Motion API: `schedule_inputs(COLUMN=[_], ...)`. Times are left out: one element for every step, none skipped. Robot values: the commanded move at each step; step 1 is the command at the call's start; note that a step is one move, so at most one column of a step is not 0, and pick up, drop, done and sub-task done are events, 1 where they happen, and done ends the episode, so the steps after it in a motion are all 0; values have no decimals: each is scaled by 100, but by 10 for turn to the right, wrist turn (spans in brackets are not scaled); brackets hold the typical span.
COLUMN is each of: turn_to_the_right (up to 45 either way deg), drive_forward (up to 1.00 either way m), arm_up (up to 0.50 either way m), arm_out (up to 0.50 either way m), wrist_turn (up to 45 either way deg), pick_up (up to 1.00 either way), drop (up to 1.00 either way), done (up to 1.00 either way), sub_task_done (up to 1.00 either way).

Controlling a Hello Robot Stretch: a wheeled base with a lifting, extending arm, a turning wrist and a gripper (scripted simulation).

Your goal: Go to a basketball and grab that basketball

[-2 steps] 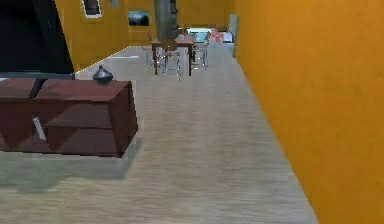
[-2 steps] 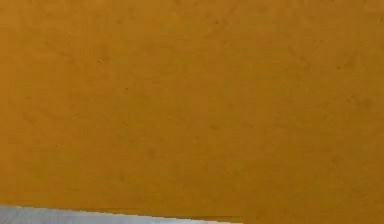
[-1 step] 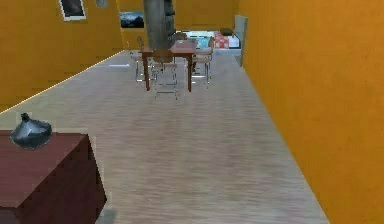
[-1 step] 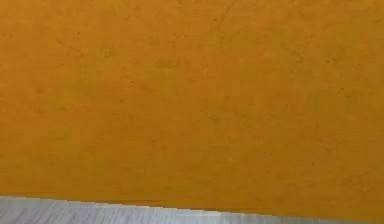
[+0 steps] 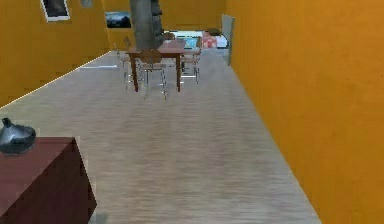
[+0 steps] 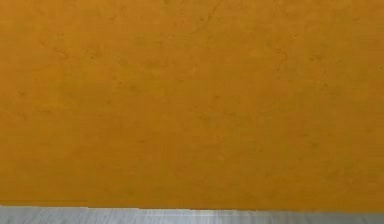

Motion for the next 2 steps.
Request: schedule_inputs(turn_to_the_right=[0,30], drive_forward=[100,0], arm_up=[0,0], arm_out=[0,0], wrist_turn=[0,0], pick_up=[0,0], drop=[0,0], done=[0,0], sub_task_done=[0,0])
